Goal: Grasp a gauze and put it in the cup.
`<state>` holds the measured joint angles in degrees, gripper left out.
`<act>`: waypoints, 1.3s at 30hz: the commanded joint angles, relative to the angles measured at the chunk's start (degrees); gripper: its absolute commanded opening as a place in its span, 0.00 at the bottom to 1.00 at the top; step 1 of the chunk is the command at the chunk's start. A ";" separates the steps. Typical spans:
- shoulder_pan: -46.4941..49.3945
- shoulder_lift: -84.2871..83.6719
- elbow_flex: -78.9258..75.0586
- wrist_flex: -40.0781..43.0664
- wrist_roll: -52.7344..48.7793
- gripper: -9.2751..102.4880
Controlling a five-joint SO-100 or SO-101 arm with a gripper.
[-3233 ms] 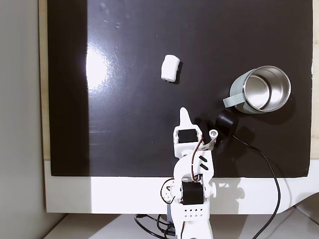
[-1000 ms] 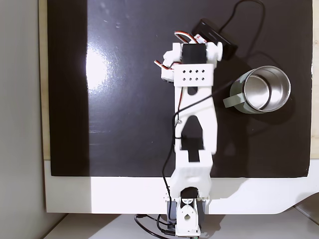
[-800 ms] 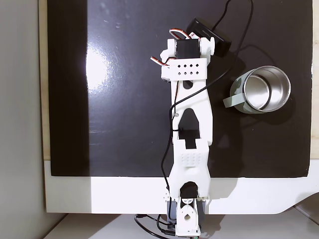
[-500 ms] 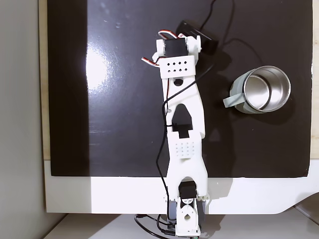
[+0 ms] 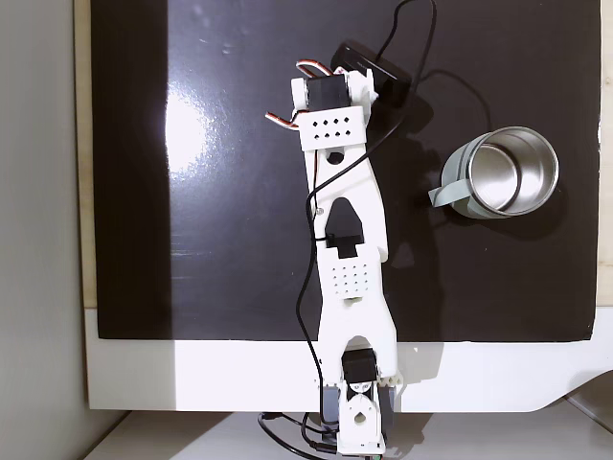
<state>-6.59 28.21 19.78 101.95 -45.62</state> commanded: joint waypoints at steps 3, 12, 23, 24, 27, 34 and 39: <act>-0.26 0.70 -3.60 0.35 0.88 0.08; -0.70 12.39 0.70 0.97 1.67 0.08; 2.37 41.13 13.89 0.97 2.11 0.08; 3.25 43.68 15.38 0.97 2.20 0.08; 6.77 50.19 18.11 0.88 2.72 0.08; 19.42 57.22 16.08 0.35 8.17 0.08; 30.06 57.83 14.68 -1.67 13.71 0.08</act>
<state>18.11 82.44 37.62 102.22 -34.37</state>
